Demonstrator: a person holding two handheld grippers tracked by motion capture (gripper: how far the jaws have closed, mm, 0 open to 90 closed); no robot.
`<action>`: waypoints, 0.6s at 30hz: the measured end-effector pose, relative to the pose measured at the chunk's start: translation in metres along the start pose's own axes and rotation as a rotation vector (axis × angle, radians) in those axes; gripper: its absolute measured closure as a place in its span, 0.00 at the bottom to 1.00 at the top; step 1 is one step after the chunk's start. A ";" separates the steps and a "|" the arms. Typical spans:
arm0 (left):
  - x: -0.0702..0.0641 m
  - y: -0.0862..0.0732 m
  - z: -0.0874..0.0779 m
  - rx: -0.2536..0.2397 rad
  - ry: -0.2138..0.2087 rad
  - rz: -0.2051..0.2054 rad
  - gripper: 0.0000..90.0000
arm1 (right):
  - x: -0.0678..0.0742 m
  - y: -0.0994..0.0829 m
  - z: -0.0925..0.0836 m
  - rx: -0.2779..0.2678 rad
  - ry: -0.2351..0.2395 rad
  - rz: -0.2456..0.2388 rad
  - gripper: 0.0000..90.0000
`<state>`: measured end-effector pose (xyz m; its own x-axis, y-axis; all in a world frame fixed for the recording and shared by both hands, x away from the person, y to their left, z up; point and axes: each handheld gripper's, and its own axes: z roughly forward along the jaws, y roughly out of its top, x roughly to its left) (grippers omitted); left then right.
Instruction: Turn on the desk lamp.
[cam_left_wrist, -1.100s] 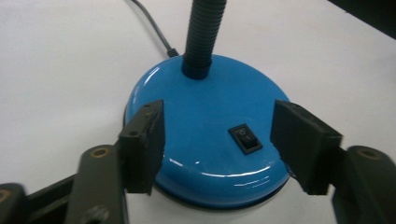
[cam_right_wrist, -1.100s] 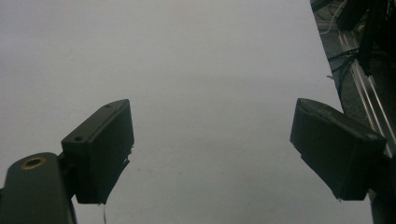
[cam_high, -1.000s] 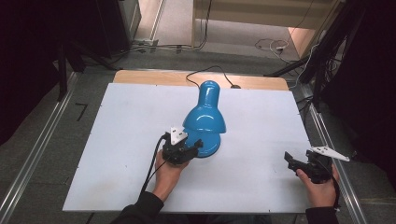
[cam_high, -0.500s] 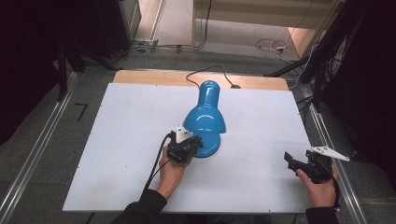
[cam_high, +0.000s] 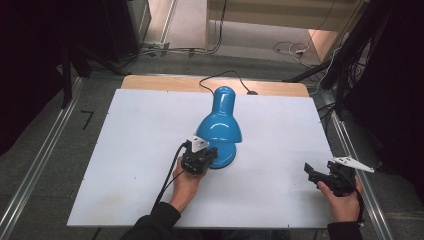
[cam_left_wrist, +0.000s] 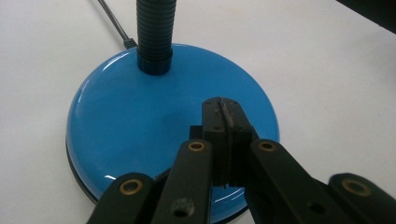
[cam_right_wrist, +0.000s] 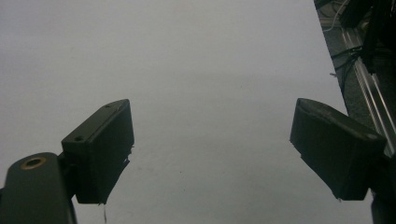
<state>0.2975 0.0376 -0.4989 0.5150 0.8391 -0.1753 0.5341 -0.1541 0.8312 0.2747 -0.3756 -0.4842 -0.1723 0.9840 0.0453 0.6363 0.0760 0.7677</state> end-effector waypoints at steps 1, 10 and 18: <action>0.000 0.000 0.000 0.002 0.000 -0.001 1.00 | 0.000 0.000 0.000 0.000 0.000 0.000 0.14; -0.001 -0.002 0.003 0.009 -0.006 -0.008 1.00 | -0.001 0.000 0.000 -0.003 0.000 -0.001 0.14; -0.001 -0.005 0.002 0.001 -0.011 0.000 1.00 | 0.000 0.000 0.000 -0.001 0.001 0.001 0.14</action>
<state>0.2963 0.0366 -0.5040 0.5219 0.8335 -0.1814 0.5353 -0.1544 0.8304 0.2743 -0.3761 -0.4841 -0.1724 0.9839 0.0468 0.6355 0.0747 0.7685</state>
